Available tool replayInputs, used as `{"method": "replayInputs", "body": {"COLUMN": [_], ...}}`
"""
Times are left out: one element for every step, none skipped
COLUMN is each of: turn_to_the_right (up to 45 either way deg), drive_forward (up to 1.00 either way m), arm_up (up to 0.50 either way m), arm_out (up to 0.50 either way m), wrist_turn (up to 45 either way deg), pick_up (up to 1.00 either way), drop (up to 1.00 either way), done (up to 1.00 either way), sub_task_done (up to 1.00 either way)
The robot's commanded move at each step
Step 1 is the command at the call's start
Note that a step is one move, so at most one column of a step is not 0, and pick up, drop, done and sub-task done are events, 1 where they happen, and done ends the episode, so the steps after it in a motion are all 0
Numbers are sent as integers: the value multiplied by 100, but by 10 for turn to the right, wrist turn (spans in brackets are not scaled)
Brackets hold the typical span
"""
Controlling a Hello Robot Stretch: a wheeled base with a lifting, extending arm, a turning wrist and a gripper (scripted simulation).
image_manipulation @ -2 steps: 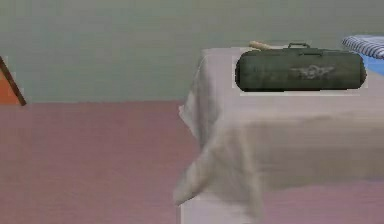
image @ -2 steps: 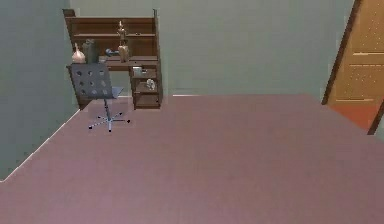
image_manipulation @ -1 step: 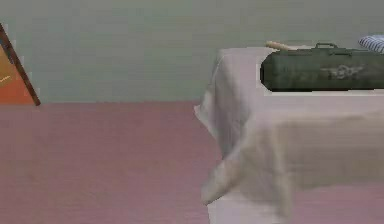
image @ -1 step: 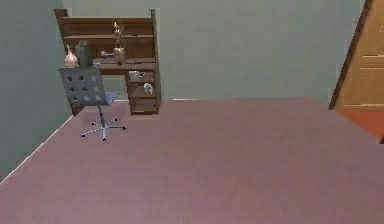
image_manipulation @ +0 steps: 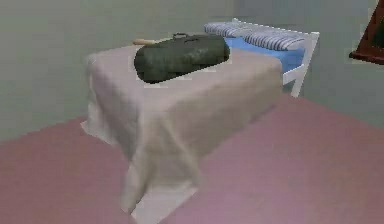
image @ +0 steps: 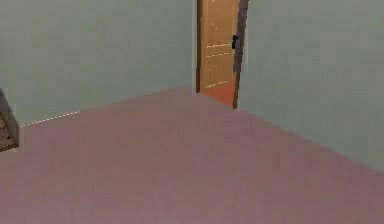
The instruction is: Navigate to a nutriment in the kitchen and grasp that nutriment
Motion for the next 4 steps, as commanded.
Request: {"method": "replayInputs", "body": {"turn_to_the_right": [0,0,0,-30], "drive_forward": [100,100,80,0], "arm_up": [0,0,0,0], "arm_out": [0,0,0,0], "wrist_turn": [0,0,0,0], "pick_up": [0,0,0,0], "drop": [0,0,0,0], "done": [0,0,0,0], "sub_task_done": [0,0,0,0]}}
